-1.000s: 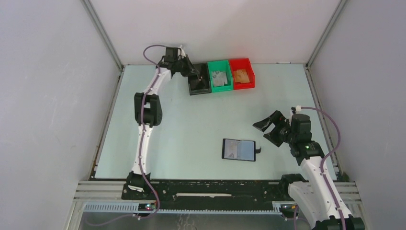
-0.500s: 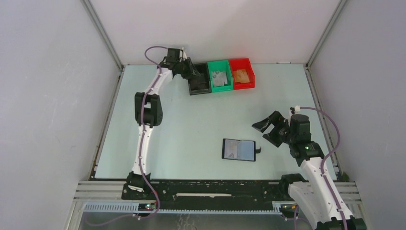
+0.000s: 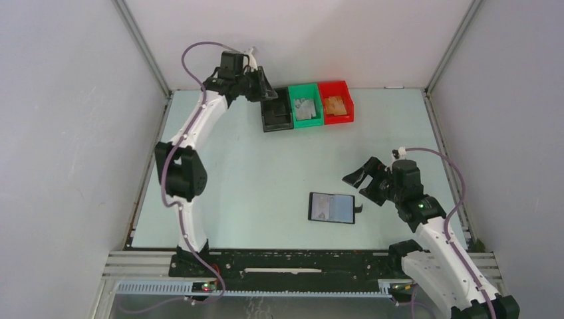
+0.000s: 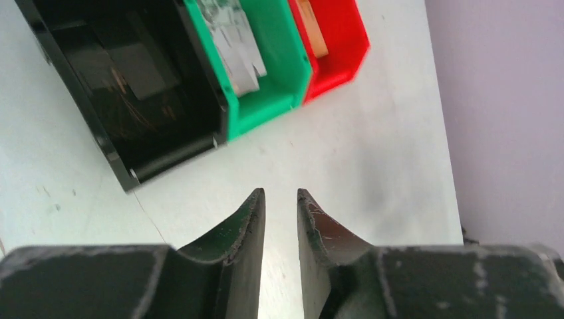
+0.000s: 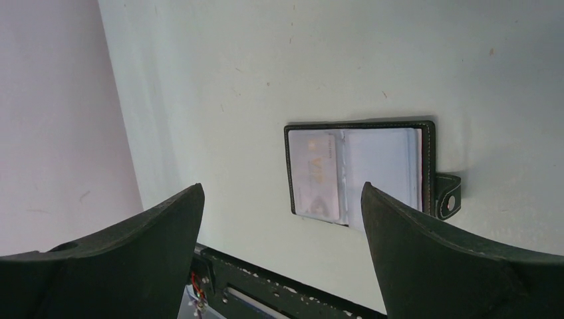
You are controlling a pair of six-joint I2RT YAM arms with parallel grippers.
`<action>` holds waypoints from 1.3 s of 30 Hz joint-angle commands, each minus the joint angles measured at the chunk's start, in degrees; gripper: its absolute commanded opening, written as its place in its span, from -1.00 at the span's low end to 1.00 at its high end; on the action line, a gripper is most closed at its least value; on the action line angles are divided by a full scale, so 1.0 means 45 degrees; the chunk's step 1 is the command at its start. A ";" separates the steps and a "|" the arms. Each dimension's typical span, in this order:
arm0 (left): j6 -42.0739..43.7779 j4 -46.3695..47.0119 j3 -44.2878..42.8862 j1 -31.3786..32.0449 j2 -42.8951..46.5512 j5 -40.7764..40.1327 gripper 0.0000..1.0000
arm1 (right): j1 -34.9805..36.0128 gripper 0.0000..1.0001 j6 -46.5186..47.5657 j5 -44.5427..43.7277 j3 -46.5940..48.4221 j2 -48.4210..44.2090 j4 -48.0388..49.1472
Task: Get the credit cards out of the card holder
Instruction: Place the credit card in the storage box, then remove the credit card from the card holder.
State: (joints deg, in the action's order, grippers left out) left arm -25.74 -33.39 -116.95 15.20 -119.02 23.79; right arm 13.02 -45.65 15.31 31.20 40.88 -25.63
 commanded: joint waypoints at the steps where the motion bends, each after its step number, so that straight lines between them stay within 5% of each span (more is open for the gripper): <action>1: 0.0336 0.0126 0.2663 0.0736 0.2510 -0.0598 -0.42 | 0.0701 0.92 -0.0226 -0.0786 0.0391 0.0487 0.0099; 6: -0.1007 0.1453 0.6426 0.1633 0.4947 -0.0284 -0.41 | 0.2090 0.85 -0.0412 -0.1411 0.0388 0.1505 0.0602; 17: -0.2640 0.2594 0.9664 0.5702 0.5061 0.0289 -0.29 | 0.3281 -0.18 -0.0549 -0.3286 0.0389 0.4597 0.0071; 22: -0.2715 0.2767 0.9814 0.6755 0.3813 0.0542 -0.09 | 0.2657 -0.19 -0.0419 -0.4272 0.0250 0.4662 -0.0688; 39: -0.2966 0.2606 1.0041 0.7383 0.2020 0.0400 -0.09 | 0.1523 -0.29 -0.0222 -0.3539 -0.1688 0.4896 0.0844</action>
State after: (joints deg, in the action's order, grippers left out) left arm -38.20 -21.71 -71.75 48.16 -108.73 25.65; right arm 20.88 -46.94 0.08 25.26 61.60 -25.04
